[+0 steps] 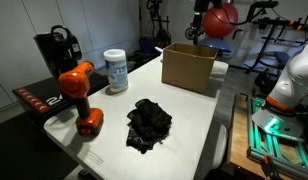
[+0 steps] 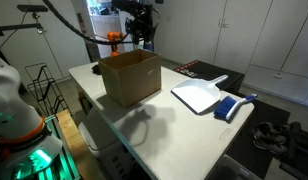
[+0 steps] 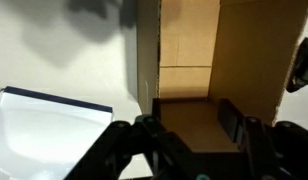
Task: Turn the box upright
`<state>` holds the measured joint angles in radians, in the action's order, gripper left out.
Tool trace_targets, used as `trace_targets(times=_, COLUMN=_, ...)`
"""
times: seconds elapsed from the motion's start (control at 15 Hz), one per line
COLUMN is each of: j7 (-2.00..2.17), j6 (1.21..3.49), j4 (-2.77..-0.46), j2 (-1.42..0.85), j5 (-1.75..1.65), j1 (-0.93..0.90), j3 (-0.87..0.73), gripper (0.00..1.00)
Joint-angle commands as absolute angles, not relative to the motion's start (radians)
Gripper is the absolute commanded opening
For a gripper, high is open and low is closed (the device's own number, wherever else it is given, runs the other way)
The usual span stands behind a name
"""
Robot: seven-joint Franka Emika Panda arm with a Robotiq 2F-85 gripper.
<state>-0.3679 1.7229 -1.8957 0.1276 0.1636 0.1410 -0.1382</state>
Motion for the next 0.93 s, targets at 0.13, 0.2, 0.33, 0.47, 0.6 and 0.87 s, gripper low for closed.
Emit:
trace_targets(times=0.13, j7=-0.167, j6=1.678, j4=-1.916, j2=0.31, j5=0.149, j1=0.096, j3=-0.094, gripper=1.0)
trace_targets(times=0.2, j7=-0.139, j6=1.683, j4=-1.916, j2=0.329, j5=0.145, j1=0.091, j3=-0.084, gripper=1.0)
trace_targets(times=0.33, j7=-0.062, j6=1.687, j4=-1.909, j2=0.357, j5=0.124, j1=0.086, j3=-0.061, gripper=1.0)
trace_targets(times=0.47, j7=-0.015, j6=1.671, j4=-1.9, j2=0.37, j5=0.119, j1=0.082, j3=-0.05, gripper=1.0)
trace_targets(times=0.6, j7=0.023, j6=1.646, j4=-1.889, j2=0.376, j5=0.117, j1=0.08, j3=-0.041, gripper=1.0)
trace_targets(times=0.87, j7=0.032, j6=1.636, j4=-1.88, j2=0.368, j5=0.134, j1=0.077, j3=-0.05, gripper=1.0)
